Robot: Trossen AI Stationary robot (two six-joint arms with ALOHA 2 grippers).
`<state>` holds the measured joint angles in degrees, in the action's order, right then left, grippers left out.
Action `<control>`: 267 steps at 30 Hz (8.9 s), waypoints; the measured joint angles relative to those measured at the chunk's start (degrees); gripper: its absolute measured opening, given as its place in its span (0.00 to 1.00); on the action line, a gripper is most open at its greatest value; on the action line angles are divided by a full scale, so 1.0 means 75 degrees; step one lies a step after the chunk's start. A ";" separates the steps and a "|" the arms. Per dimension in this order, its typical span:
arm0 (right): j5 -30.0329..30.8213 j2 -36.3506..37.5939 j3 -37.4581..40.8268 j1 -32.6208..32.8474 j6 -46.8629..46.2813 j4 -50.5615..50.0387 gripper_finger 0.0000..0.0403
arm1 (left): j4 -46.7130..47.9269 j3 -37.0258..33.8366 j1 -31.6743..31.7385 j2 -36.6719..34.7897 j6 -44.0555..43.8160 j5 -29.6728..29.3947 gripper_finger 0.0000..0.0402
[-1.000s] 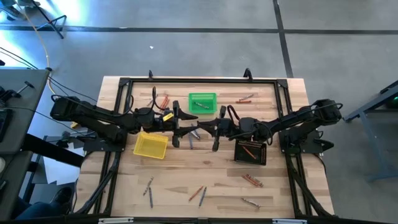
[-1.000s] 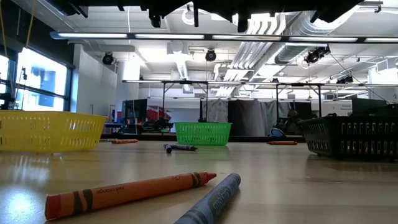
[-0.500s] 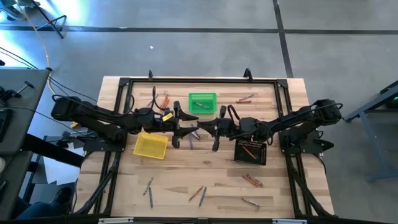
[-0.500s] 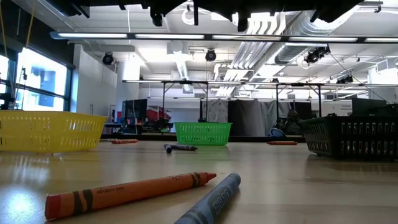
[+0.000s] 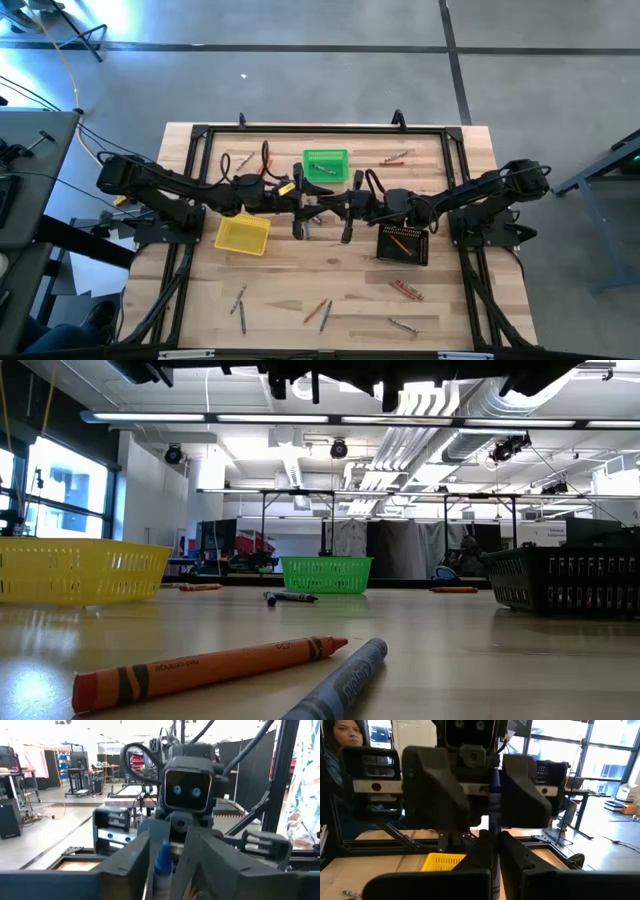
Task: Sort crayons
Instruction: Put the blue crayon into the yellow basket
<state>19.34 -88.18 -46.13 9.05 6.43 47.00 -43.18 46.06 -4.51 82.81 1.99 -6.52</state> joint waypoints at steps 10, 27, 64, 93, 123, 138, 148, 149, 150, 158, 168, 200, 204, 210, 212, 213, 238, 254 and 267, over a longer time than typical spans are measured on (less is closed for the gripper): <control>-0.0042 0.0001 0.0000 0.0007 -0.0011 -0.0105 0.00 | 0.0089 0.0000 0.0002 -0.0039 0.0038 -0.0026 0.01; -0.0006 0.0068 0.0006 0.0003 -0.0405 -0.0475 0.10 | 0.0555 -0.0012 0.0003 -0.0107 0.0022 -0.0023 0.00; 0.0885 0.0845 0.0003 -0.0002 -0.2878 -0.4259 0.33 | 1.1643 -0.1127 -0.1364 -0.3211 -0.7106 -0.2400 0.02; 0.0716 -0.0262 0.0000 0.0051 -0.5612 -0.4678 0.33 | 0.6422 -0.1466 -0.1352 -0.3247 -0.3690 -0.1231 0.21; -0.0302 -0.4571 -0.6263 -0.1032 -0.6694 -1.0615 0.33 | 0.8185 -0.1457 -0.1346 -0.5398 -0.0634 -0.4175 0.21; -0.0103 -0.4861 -0.6259 -0.1258 -0.7668 -1.1136 0.33 | 0.9789 -0.1460 -0.1352 -0.6641 -0.1320 -0.5840 0.21; 0.0156 -0.4861 -0.6228 -0.1219 -0.8167 -1.1118 0.33 | 0.9760 -0.1460 -0.1352 -0.6640 -0.1088 -0.6240 0.21; 0.0194 -0.4861 -0.6228 -0.1197 -0.8244 -1.1115 0.33 | 0.9758 -0.1460 -0.1352 -0.6640 -0.1087 -0.6309 0.21; 0.0255 -0.4861 -0.6228 -0.1164 -0.8258 -1.1104 0.33 | 0.9760 -0.1460 -0.1352 -0.6638 -0.1087 -0.6379 0.21; 0.0404 -0.4858 -0.6225 -0.1086 -0.8258 -1.1092 0.33 | 0.9754 -0.1460 -0.1352 -0.6645 -0.0981 -0.6510 0.21; 0.0388 -0.5015 -0.6213 -0.1059 -0.8259 -1.0995 0.33 | 0.9754 -0.1460 -0.1352 -0.6645 -0.0975 -0.6612 0.21; 0.0765 -0.5362 -0.6225 -0.1001 -0.8625 -1.0736 0.27 | 0.9784 -0.1460 -0.1352 -0.6649 -0.0905 -0.6621 0.21; 0.0771 -0.5362 -0.6225 -0.1001 -0.8616 -1.0792 0.16 | 0.9784 -0.1460 -0.1354 -0.6651 -0.0901 -0.6621 0.21; 0.0827 -0.5365 -0.6225 -0.1000 -0.8567 -1.0829 0.02 | 0.9781 -0.1460 -0.1352 -0.6651 -0.0899 -0.6618 0.21; 0.0853 -0.5359 -0.6227 -0.0998 -0.8531 -1.0825 0.01 | 0.9784 -0.1460 -0.1353 -0.6651 -0.0893 -0.6621 0.21; 0.0851 -0.5359 -0.6228 -0.0997 -0.8528 -1.0826 0.02 | 0.9784 -0.1460 -0.1352 -0.6651 -0.0893 -0.6621 0.21; 0.0535 -0.5584 -0.6254 -0.0987 -0.8450 -1.0713 0.01 | 0.9798 -0.1460 -0.1352 -0.6648 -0.0896 -0.6618 0.21; 0.0291 -0.5602 -0.6232 -0.0998 -0.8115 -1.0757 0.09 | 0.9829 -0.1460 -0.1355 -0.6648 -0.0901 -0.6618 0.21; 0.0335 -0.5604 -0.6231 -0.0987 -0.8048 -1.0753 0.20 | 0.9845 -0.1460 -0.1354 -0.6649 -0.0902 -0.6618 0.21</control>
<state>21.86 -130.21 -92.86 1.65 -53.93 -33.65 30.65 35.11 -14.67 32.94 -4.78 -56.16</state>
